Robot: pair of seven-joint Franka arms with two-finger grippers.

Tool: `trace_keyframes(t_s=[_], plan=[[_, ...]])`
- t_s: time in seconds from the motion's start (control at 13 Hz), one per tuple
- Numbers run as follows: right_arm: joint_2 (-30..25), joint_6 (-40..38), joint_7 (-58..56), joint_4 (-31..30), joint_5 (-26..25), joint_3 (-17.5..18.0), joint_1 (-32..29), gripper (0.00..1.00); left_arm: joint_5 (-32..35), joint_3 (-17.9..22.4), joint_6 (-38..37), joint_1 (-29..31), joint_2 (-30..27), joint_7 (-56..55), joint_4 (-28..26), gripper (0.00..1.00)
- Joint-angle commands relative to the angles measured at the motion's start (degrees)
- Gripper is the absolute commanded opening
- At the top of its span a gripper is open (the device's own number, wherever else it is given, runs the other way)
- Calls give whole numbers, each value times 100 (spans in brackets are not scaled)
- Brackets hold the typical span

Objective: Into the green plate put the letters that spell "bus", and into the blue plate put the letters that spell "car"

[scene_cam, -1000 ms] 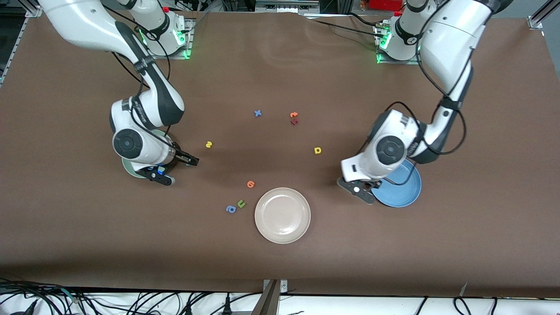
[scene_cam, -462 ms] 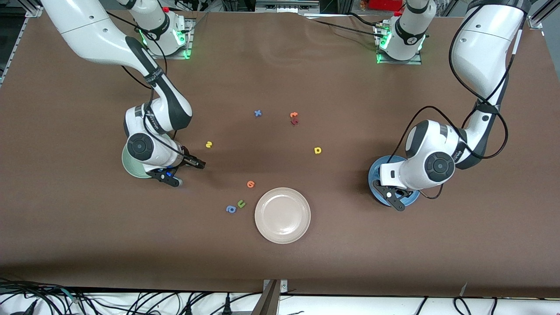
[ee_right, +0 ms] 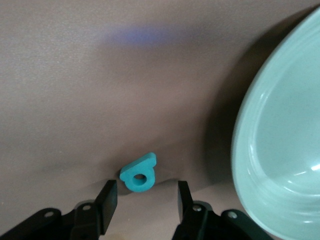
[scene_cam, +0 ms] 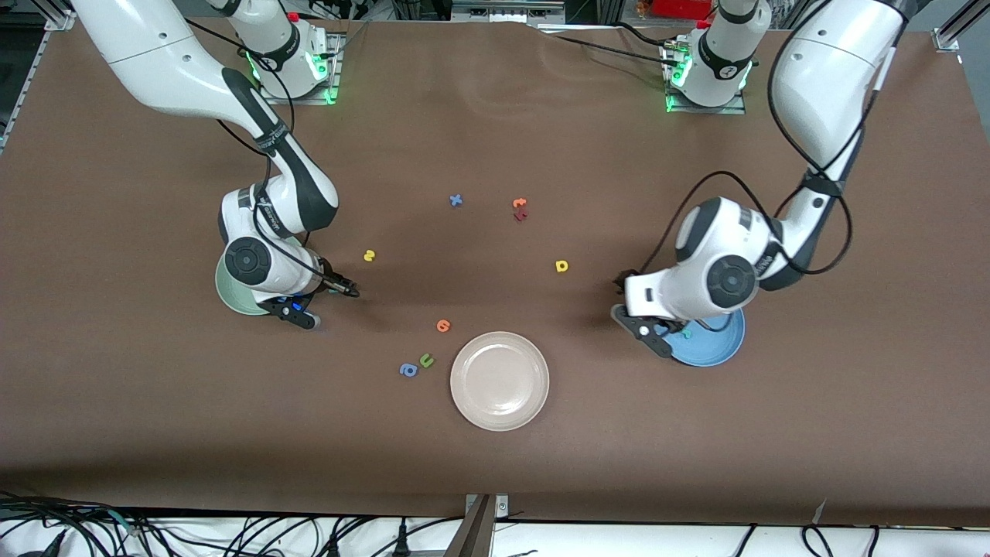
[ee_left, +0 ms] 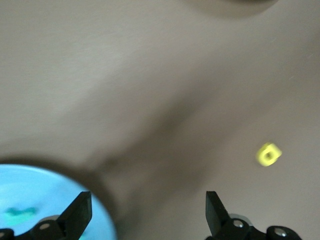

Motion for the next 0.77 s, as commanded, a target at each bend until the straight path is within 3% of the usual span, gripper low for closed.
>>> trace_keyframes(t_s=[0.0,0.08,0.23,0.38,0.54,0.69], plan=[[-12,405,31,-267,-62,-8,7,57,-94,-4,-60,-348,-159,-967,-198,100],[-21,468,31,-302,-62,-8,7,55,-85,-4,-34,-454,-168,-1345,-260,100],[-21,468,31,-303,-62,-8,7,40,-102,-12,97,-639,-150,-1987,-365,100],[-21,468,22,-303,-62,-8,7,23,-102,-21,762,-807,-229,-2620,-899,100],[-21,468,13,-303,-62,-8,7,13,-102,-30,1344,-850,-308,-2920,-1314,100],[-29,442,22,-294,-62,-8,7,13,-59,-83,1486,-1034,-282,-3403,-1350,92]])
